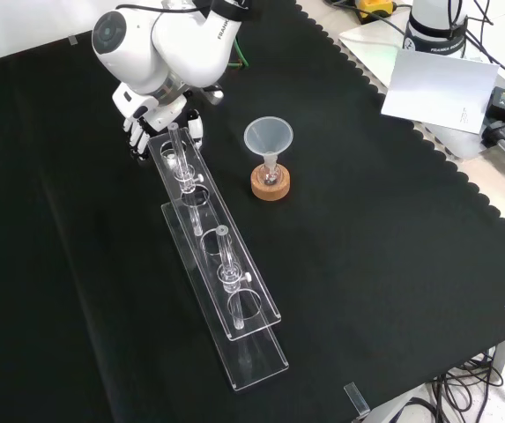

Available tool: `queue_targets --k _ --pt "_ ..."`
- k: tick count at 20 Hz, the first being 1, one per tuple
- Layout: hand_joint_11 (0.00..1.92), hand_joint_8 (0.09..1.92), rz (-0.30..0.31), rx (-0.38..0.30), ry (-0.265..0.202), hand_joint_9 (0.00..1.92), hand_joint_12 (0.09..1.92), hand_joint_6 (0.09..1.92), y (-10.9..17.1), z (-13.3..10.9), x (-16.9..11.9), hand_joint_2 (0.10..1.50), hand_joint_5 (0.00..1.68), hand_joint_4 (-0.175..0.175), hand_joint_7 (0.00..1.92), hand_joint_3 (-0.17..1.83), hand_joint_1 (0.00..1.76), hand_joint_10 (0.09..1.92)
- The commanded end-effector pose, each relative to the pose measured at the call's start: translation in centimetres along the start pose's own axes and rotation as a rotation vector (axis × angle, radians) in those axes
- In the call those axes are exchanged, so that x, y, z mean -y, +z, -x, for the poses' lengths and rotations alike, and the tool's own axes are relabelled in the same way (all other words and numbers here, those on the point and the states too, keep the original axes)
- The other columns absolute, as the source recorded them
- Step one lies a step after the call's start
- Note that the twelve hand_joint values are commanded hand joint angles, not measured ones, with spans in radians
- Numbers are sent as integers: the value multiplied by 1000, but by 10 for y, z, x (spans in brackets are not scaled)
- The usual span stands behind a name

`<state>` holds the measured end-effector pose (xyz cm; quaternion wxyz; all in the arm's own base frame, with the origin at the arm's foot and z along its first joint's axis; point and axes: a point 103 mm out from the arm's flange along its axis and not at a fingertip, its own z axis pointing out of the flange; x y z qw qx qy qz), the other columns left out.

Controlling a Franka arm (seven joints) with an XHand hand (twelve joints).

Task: Pick up the weighing funnel.

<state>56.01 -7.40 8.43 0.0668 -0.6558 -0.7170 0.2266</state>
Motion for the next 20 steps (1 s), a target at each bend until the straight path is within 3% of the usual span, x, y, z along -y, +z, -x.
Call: queue_targets --k 1,20 --pt "510 649 -10 12 -5 752 1294 469 2 -2 -4 570 555 19 486 482 869 480" --pt "513 659 -26 25 -6 774 1290 608 3 6 -12 588 757 63 516 495 879 488"
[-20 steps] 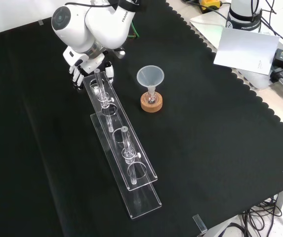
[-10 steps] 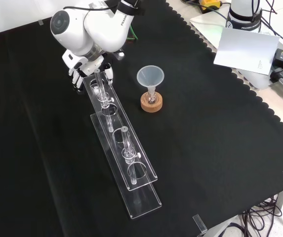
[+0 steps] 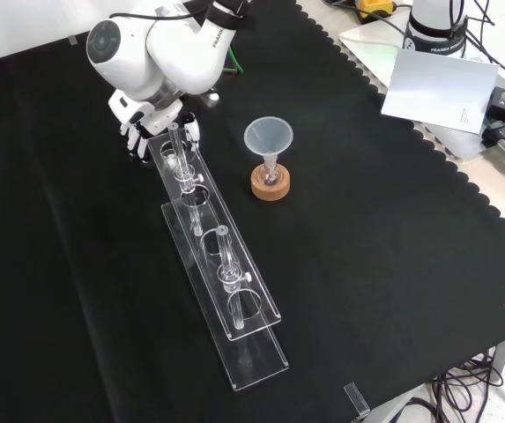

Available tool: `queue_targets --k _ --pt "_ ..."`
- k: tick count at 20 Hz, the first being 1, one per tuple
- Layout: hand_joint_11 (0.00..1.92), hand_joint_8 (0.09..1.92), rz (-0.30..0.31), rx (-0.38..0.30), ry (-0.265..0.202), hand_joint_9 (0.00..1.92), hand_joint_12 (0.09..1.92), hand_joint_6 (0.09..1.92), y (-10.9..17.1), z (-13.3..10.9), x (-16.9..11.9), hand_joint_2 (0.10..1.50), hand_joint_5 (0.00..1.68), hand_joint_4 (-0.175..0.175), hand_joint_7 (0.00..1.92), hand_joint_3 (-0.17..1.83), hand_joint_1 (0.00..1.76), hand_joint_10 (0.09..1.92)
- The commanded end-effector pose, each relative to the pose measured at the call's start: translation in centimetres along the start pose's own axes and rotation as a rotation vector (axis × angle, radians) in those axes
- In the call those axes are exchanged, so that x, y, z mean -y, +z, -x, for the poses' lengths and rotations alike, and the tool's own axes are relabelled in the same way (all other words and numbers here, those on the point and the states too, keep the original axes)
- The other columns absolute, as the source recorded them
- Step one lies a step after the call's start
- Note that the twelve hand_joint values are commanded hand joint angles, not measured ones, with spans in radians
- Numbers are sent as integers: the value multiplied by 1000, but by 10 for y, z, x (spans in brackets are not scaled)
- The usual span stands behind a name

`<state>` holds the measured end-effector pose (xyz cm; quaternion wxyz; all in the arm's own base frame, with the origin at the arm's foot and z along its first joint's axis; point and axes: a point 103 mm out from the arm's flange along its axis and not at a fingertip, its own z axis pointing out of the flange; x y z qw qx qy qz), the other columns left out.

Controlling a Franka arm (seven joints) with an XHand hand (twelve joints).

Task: Pick up the weighing funnel.

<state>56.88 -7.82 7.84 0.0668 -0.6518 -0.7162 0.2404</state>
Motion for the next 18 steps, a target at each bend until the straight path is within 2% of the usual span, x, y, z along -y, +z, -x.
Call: queue_targets --k 1,13,16,18 --pt "514 659 -6 5 -3 774 1290 611 0 2 -3 588 760 63 517 495 879 488" --pt "519 660 -21 1 -14 780 1288 639 6 2 -6 592 785 70 526 504 882 488" --pt "520 660 -9 3 -13 790 1289 642 6 2 -6 591 890 100 535 515 884 487" --pt "523 658 13 13 -9 807 1289 605 4 2 -6 599 1031 142 545 527 892 483"
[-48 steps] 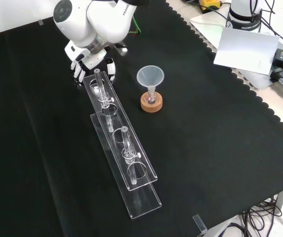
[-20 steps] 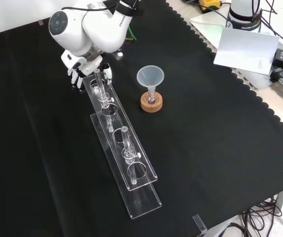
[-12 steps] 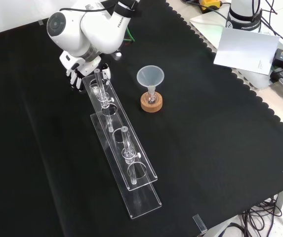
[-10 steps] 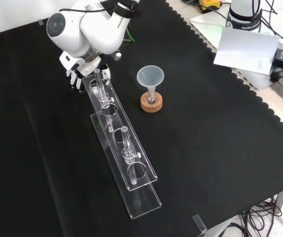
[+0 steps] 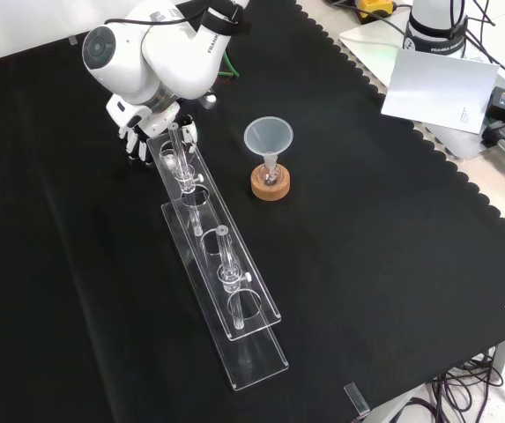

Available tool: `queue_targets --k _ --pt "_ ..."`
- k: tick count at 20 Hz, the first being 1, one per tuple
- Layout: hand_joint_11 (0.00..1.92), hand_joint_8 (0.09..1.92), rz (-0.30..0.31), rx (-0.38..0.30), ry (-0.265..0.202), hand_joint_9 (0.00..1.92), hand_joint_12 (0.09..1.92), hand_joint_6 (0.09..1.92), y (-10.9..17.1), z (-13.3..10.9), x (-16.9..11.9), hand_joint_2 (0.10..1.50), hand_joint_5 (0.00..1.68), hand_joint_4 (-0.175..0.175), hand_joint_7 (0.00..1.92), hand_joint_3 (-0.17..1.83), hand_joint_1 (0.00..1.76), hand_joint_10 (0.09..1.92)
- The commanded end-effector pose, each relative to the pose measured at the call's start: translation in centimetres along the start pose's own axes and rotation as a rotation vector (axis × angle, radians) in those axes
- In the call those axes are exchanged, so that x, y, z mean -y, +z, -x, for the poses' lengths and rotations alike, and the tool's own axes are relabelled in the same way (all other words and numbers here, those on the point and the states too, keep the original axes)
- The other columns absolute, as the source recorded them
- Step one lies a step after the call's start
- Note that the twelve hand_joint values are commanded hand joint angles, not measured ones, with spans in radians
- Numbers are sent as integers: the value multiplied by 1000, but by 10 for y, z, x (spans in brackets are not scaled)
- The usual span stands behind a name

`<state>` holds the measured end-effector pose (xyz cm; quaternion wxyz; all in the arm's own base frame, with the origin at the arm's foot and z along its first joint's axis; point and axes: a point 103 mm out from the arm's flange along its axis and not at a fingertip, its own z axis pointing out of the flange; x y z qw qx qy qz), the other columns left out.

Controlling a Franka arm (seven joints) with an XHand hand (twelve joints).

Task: Pick up the weighing funnel.

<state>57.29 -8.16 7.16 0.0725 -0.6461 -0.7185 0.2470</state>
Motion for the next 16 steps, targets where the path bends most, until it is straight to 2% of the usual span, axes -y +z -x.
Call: queue_targets --k 1,4,10,16 --pt "530 658 45 5 9 822 1285 589 -2 0 1 650 1135 158 560 513 970 480" --pt "570 653 65 6 25 877 1262 535 -6 0 1 688 1303 174 616 544 1099 470" --pt "751 668 95 -40 33 1038 1124 460 -10 7 5 653 1373 175 710 597 1130 405" --pt "843 661 127 -136 55 1092 1050 419 -11 16 12 647 1395 175 747 597 1135 350"
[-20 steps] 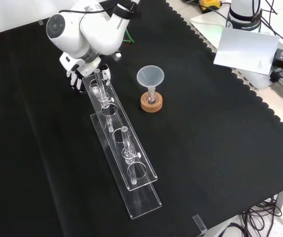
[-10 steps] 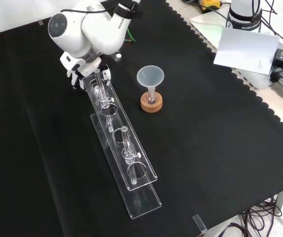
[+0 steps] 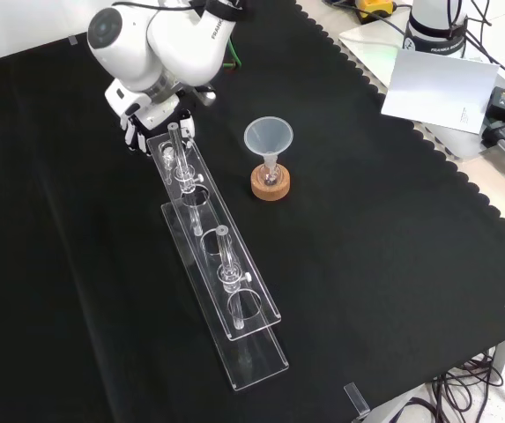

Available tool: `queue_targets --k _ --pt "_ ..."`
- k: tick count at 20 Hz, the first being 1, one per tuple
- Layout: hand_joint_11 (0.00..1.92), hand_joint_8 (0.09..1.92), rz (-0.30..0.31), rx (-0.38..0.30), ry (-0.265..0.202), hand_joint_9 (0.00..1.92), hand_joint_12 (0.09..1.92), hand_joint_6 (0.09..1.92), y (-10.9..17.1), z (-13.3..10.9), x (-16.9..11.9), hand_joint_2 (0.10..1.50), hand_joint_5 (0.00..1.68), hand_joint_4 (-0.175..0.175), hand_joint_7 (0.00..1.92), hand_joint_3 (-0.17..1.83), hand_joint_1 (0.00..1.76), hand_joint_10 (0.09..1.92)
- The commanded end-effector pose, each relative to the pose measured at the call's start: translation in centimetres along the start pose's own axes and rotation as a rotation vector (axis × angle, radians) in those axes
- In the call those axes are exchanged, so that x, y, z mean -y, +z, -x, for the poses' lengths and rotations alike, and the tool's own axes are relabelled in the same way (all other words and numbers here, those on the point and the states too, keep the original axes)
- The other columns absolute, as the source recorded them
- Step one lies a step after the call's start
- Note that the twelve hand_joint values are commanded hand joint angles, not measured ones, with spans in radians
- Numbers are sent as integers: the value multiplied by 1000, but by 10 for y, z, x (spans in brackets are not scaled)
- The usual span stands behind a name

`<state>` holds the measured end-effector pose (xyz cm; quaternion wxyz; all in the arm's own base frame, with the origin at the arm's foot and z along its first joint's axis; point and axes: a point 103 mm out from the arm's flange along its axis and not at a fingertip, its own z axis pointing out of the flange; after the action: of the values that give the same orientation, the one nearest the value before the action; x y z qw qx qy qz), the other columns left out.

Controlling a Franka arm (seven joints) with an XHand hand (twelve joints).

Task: Pick up the weighing funnel.

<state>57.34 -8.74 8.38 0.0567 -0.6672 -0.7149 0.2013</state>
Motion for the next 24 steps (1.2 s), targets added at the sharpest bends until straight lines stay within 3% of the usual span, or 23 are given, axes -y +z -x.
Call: queue_targets --k 1,19,24 --pt "854 660 41 -99 25 1099 1046 414 -3 9 7 646 1397 175 750 597 1135 345" --pt "978 651 113 -179 45 1192 953 357 -6 18 19 645 1424 175 799 585 1139 256" --pt "996 647 137 -266 67 1208 936 333 -8 23 24 640 1436 175 812 587 1141 236"
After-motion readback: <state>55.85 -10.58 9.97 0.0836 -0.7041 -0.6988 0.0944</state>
